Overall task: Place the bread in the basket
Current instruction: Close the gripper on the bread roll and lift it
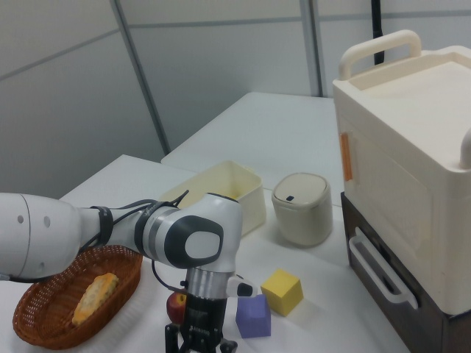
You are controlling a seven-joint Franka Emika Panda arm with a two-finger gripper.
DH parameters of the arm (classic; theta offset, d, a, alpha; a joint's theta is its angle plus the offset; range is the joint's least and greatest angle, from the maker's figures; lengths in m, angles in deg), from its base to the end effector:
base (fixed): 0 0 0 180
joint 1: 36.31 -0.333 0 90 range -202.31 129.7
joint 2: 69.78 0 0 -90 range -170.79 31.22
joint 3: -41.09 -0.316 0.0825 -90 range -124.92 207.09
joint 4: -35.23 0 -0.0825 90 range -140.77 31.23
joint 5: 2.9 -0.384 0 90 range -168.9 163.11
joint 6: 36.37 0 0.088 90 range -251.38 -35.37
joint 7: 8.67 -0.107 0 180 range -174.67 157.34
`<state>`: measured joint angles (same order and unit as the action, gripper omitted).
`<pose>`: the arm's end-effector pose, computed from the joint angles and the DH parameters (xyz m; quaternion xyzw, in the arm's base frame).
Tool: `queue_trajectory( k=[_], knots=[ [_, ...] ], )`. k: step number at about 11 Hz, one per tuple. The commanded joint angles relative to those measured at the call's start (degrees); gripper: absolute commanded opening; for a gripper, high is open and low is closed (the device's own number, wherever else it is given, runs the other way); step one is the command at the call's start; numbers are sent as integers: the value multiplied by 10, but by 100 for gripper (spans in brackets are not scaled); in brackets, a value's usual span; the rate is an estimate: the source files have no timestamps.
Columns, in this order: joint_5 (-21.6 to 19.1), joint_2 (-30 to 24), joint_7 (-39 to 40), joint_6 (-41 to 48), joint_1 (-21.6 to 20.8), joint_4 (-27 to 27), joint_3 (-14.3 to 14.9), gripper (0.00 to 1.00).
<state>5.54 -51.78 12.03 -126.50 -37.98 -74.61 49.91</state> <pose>0.5293 -0.0797 0.3027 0.9334 0.1307 -0.3338 0.0132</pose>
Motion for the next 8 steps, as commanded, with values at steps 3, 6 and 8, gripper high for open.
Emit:
queue_trajectory(
  k=[3, 6, 8],
  knots=[
    [13, -9, -43, -4, -16, 40, -2, 0],
    [2, -13, -44, 84, -19, 145, -13, 0],
    [-26, -14, -49, 106, -17, 197, -42, 0]
  ],
)
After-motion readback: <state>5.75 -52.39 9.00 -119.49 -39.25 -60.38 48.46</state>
